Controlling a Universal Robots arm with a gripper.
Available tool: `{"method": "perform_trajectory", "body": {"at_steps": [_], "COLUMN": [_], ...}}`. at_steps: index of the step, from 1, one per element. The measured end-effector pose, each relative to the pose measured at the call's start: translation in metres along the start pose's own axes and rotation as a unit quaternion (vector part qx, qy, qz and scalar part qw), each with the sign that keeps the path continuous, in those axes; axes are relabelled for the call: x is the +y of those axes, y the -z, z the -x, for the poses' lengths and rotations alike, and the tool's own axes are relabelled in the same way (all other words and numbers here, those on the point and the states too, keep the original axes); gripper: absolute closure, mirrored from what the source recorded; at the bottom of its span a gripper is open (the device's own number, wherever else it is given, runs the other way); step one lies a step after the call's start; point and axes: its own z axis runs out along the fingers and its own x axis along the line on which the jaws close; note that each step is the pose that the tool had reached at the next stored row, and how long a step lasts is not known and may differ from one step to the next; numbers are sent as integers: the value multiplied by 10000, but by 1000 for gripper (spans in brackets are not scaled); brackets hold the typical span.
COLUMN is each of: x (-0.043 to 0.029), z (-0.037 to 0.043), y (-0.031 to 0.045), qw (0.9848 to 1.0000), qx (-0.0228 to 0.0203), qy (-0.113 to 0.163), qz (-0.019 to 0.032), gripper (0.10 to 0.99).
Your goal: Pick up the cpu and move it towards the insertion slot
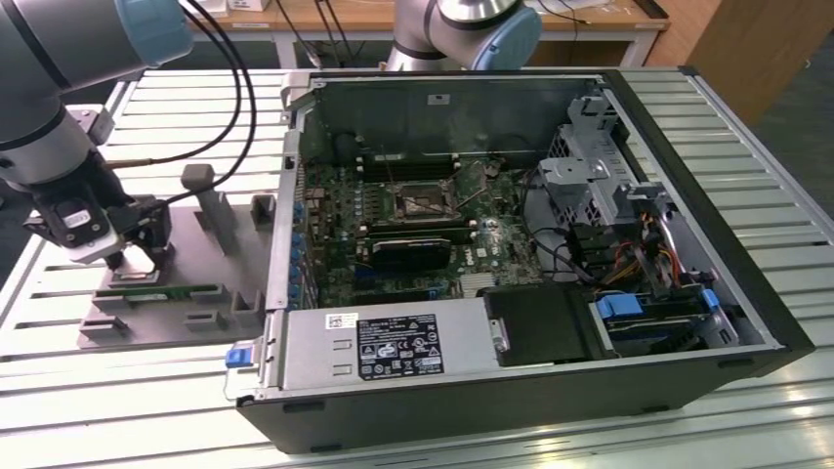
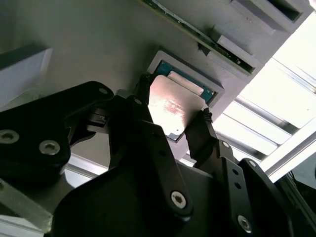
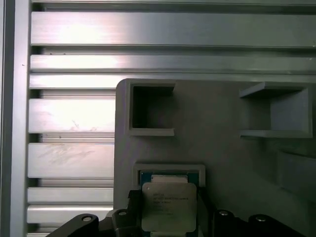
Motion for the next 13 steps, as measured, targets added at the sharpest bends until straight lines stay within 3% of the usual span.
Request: {"method": "perform_trajectory", "body": {"at_steps": [8,13], "x": [4,3], "z": [1,1], "y": [92,76], "qw": [10000,10000], "qx": [0,-1], "qy": [0,0], "qz": [0,0], "gripper": [549,549]}}
